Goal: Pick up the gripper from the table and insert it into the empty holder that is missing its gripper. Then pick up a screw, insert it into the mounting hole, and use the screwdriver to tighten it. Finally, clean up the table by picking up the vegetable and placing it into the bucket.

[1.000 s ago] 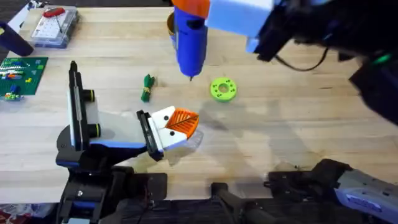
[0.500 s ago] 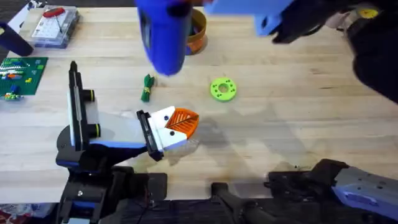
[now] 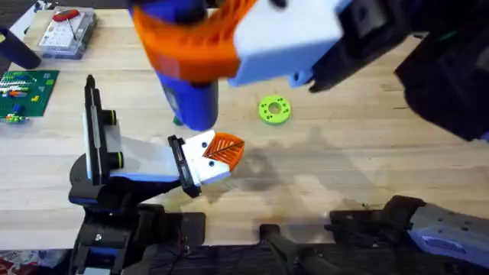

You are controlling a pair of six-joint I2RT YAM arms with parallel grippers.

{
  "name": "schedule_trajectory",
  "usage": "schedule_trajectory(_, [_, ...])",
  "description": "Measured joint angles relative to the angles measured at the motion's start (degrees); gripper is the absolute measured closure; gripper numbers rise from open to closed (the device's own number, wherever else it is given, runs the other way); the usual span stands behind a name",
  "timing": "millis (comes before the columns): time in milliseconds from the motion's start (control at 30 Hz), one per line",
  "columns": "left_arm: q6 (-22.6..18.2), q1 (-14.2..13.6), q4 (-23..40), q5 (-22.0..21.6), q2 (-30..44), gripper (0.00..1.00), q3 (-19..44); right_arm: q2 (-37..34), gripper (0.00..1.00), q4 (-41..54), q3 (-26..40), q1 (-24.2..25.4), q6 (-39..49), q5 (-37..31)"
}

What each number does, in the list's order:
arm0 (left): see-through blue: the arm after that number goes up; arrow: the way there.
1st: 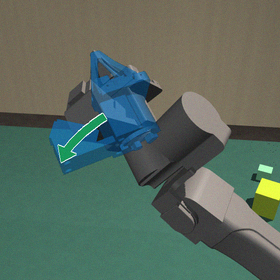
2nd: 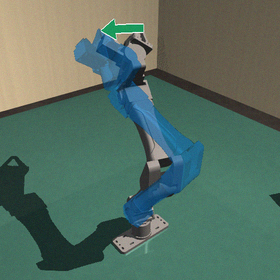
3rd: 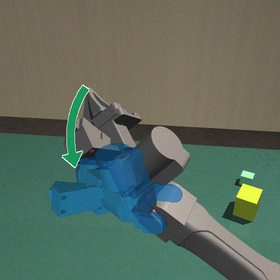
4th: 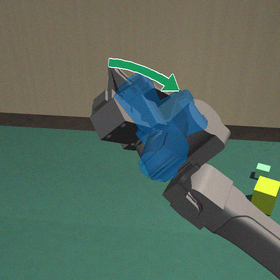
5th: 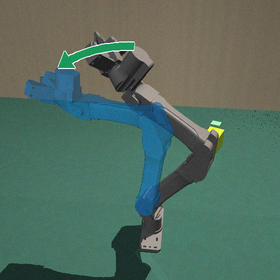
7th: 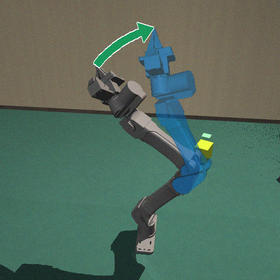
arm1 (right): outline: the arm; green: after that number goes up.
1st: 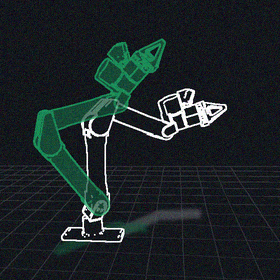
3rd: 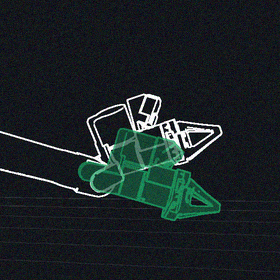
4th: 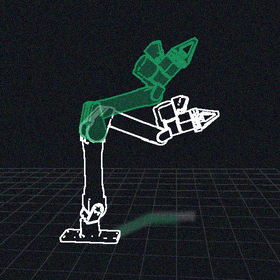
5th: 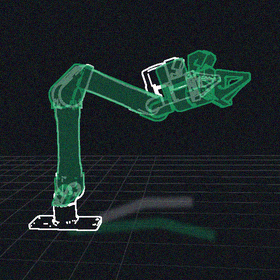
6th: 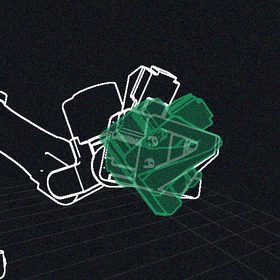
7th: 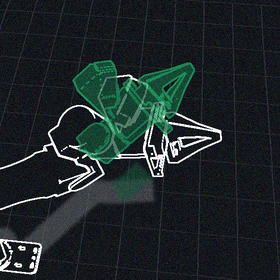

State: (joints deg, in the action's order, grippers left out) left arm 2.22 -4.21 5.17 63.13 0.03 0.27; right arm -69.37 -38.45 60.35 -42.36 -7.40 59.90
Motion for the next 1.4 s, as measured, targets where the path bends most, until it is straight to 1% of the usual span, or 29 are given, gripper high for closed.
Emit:
schedule_trajectory(133, [0.00, 0.00, 0.00, 0.00, 0.00, 0.989, 0.00, -0.01, 0.950, -0.86, -2.74, -0.43, 0.62, 0.02])
schedule_trajectory(367, [-0.01, 0.00, 0.00, 0.00, 0.00, 0.988, 0.00, -0.01, 0.950, -8.16, -8.17, -0.72, 1.54, -0.07])
schedule_trajectory(467, [0.00, 0.00, 0.00, 0.00, 0.00, 0.988, 0.00, 0.00, 0.950, -9.03, -9.58, -0.75, 1.64, -0.17])
schedule_trajectory(733, [0.00, 0.00, 0.00, 0.00, 0.00, 0.989, 0.00, -0.36, 0.948, -9.76, -9.81, -1.15, 1.65, -0.29])
schedule_trajectory(1100, [0.00, 0.00, 0.00, 0.00, 0.00, 0.989, 0.00, -4.99, 0.951, -11.78, -9.81, -1.74, 1.84, -0.68])
schedule_trajectory(1400, [0.00, 0.00, 0.00, 0.00, 0.00, 0.988, 0.00, -5.24, 0.950, -11.48, -9.86, -1.78, 1.84, -0.70])
